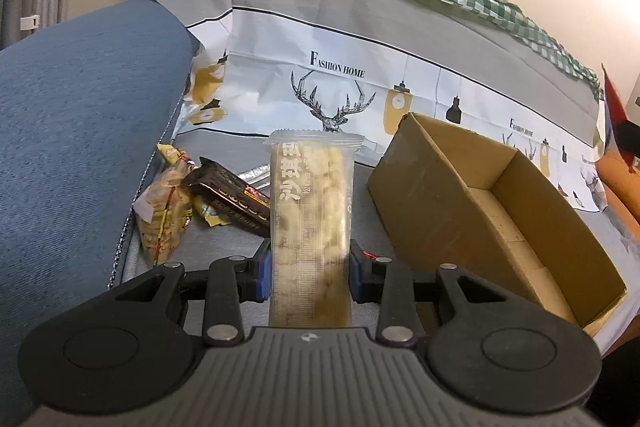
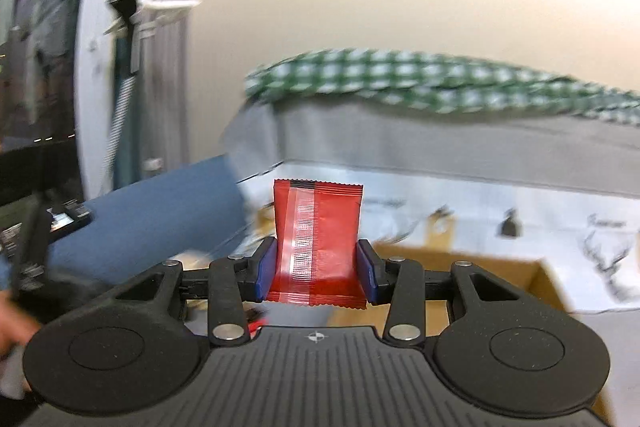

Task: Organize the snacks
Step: 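Carry the red packet and nougat bar over the box with both grippers, then open both grippers to drop the red packet and nougat bar into the box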

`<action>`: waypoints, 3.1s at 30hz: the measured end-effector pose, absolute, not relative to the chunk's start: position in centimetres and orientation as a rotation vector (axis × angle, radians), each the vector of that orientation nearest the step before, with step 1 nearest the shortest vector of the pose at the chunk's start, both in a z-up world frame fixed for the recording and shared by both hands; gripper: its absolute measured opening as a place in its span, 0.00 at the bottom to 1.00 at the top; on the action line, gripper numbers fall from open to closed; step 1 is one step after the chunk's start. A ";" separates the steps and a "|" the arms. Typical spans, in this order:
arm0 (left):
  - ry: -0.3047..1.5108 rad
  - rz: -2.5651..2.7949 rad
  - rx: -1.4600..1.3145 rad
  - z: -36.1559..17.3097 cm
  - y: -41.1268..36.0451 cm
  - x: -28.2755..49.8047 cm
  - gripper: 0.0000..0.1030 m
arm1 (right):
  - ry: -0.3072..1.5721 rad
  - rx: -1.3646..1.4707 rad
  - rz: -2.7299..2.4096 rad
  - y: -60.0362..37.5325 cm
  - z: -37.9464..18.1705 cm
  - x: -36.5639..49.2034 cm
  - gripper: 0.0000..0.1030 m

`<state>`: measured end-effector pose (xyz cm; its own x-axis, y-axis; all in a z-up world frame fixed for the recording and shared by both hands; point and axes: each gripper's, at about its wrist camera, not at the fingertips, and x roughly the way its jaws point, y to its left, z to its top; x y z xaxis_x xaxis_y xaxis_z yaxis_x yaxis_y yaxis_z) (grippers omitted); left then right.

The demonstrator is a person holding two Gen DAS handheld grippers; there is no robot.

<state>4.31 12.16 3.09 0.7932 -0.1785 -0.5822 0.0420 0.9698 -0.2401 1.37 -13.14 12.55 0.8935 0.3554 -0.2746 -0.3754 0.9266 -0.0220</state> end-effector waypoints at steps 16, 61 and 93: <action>0.681 -0.127 -0.112 2.4 9.2 6.1 0.39 | 0.296 -0.009 0.194 -21.5 8.6 2.5 0.42; 0.445 -0.418 0.038 8.4 -10.8 11.0 0.38 | 0.316 -0.084 -0.025 -24.2 9.3 3.3 0.42; 0.339 -0.395 -0.028 9.3 -7.8 10.3 0.73 | 0.357 0.019 -0.170 -22.1 8.6 5.5 0.72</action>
<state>10.25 -7.81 9.34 0.8673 -0.3824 -0.3188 0.3731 0.9232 -0.0924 5.51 -22.05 8.60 0.9227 -0.1626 -0.3494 0.1692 0.9855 -0.0119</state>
